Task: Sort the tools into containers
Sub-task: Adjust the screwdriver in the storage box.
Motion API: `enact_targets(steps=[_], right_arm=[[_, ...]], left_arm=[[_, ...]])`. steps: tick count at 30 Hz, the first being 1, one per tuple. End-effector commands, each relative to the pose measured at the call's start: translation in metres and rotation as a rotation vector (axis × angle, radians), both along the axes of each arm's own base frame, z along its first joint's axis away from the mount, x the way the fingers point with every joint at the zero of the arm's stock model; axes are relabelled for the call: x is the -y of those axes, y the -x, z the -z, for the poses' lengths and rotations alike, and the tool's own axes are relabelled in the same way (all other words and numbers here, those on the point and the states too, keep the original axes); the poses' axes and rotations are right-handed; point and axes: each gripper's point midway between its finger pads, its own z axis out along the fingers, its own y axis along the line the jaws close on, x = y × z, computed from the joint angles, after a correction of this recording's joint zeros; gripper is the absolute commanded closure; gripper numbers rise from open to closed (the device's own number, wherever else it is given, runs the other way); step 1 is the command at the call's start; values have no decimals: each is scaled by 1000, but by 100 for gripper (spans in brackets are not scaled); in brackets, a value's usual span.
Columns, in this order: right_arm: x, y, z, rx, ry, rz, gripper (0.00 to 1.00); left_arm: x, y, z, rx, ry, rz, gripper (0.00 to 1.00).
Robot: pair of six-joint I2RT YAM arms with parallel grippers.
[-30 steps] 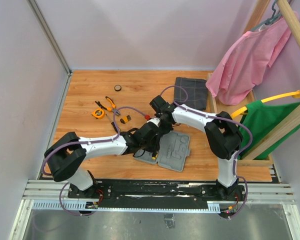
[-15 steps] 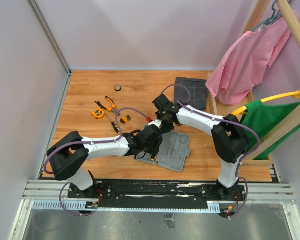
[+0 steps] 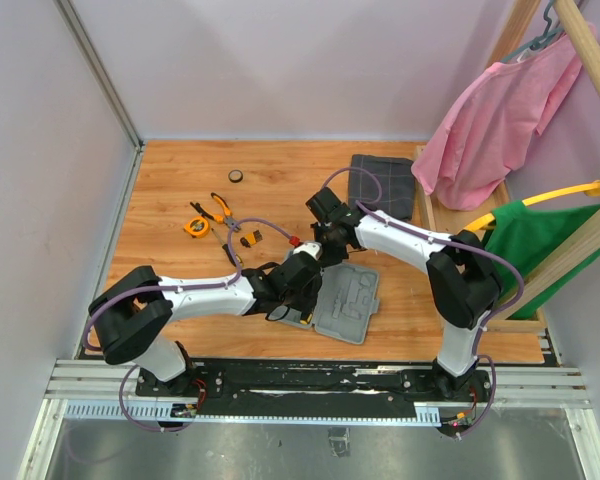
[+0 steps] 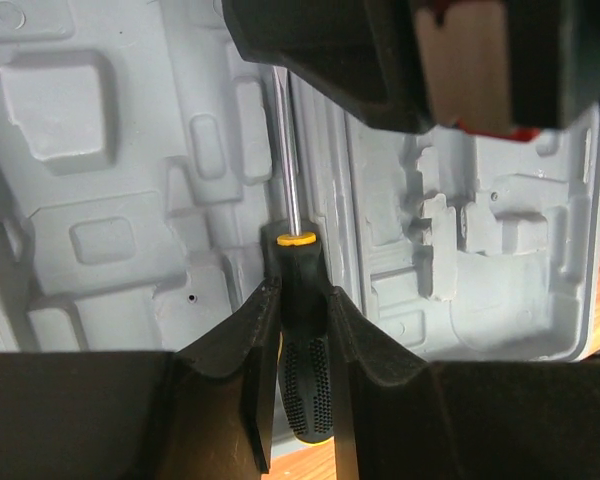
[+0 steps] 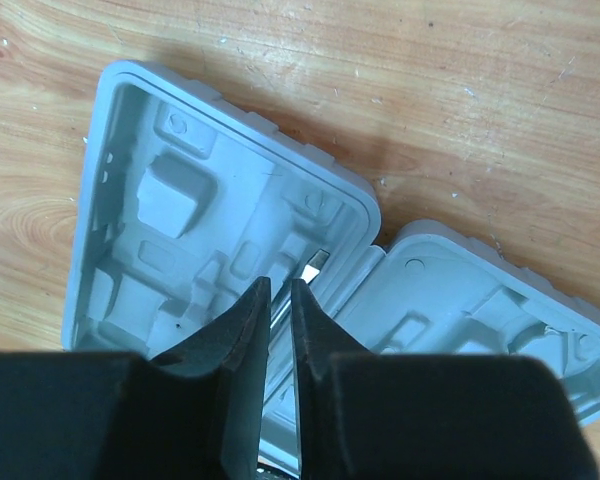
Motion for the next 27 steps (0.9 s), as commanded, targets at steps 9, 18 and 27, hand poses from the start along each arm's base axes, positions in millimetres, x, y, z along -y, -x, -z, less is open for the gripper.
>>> enact_targets(steps=[9,18,27], right_arm=[[9,5,1,-22,32,19,85],[12,6,-2,-7,33,20,85],[7,5,-1,-20,18,10,87]], left_arm=[[-4,-5,-16,37,-15,-45,61],[-1,-10,-46,69,11,-49,55],[-10,6,-30,13,12,-25,62]])
